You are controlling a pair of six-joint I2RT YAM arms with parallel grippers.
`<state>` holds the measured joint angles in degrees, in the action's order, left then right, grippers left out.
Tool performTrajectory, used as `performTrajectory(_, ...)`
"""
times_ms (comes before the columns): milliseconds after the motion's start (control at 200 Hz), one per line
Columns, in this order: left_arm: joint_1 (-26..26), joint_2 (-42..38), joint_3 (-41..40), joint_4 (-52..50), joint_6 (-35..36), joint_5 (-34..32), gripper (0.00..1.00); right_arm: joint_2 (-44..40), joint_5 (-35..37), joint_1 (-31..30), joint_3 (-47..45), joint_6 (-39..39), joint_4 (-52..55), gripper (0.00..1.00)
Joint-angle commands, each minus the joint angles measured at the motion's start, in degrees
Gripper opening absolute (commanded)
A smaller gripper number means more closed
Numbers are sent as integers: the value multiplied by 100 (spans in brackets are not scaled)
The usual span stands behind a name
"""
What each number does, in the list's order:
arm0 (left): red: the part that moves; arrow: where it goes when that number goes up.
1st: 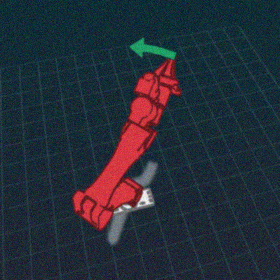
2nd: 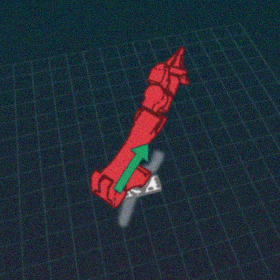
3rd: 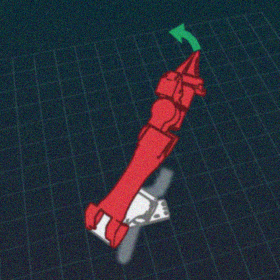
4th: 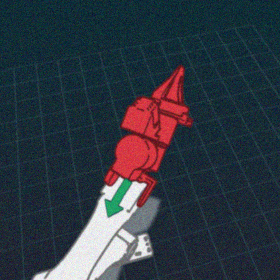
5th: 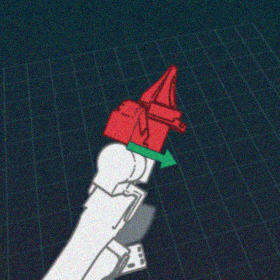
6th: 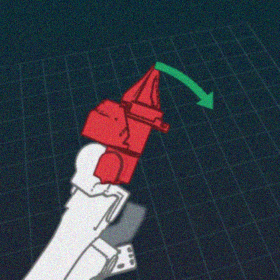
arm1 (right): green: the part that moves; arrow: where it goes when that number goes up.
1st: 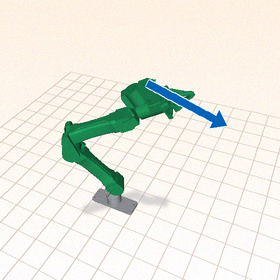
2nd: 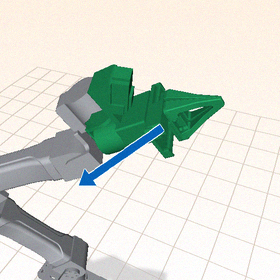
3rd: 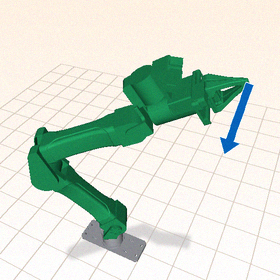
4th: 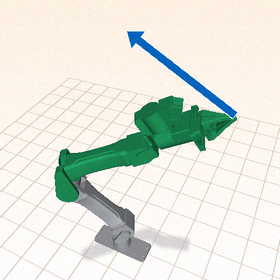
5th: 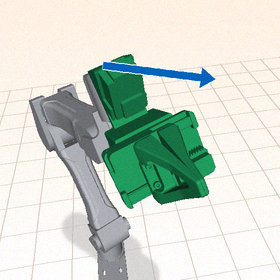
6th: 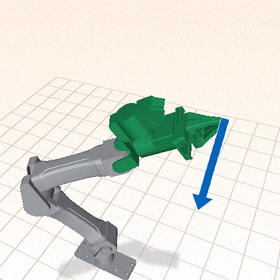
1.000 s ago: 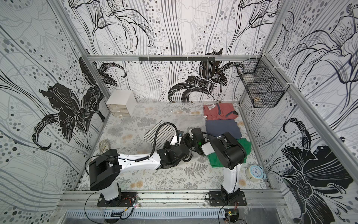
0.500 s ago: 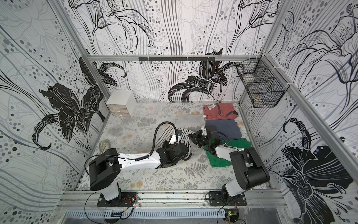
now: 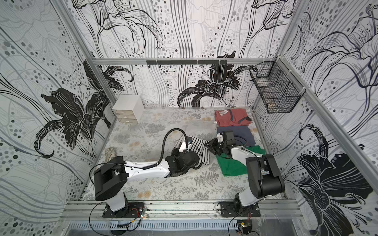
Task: Take the tank top out of the vacuum bag
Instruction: Take out the tank top from the vacuum bag.
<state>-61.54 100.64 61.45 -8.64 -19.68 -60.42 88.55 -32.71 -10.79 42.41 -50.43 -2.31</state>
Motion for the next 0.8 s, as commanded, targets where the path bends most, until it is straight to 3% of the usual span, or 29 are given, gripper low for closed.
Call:
performTrajectory(0, 54, -127, -37, 126, 39, -124, 0, 72, 561, -3, 257, 1040, 1104, 44)
performTrajectory(305, 54, -158, 7, 139, 120, -123, 0, 243, 766, -2, 48, 1077, 1256, 46)
performTrajectory(496, 49, -167, -19, 247, 214, -92, 0, 125, 971, 6, -211, 957, 1078, 54)
performTrajectory(796, 52, -185, -63, 381, 279, -64, 0, 916, -312, -11, -564, -31, -1113, 53)
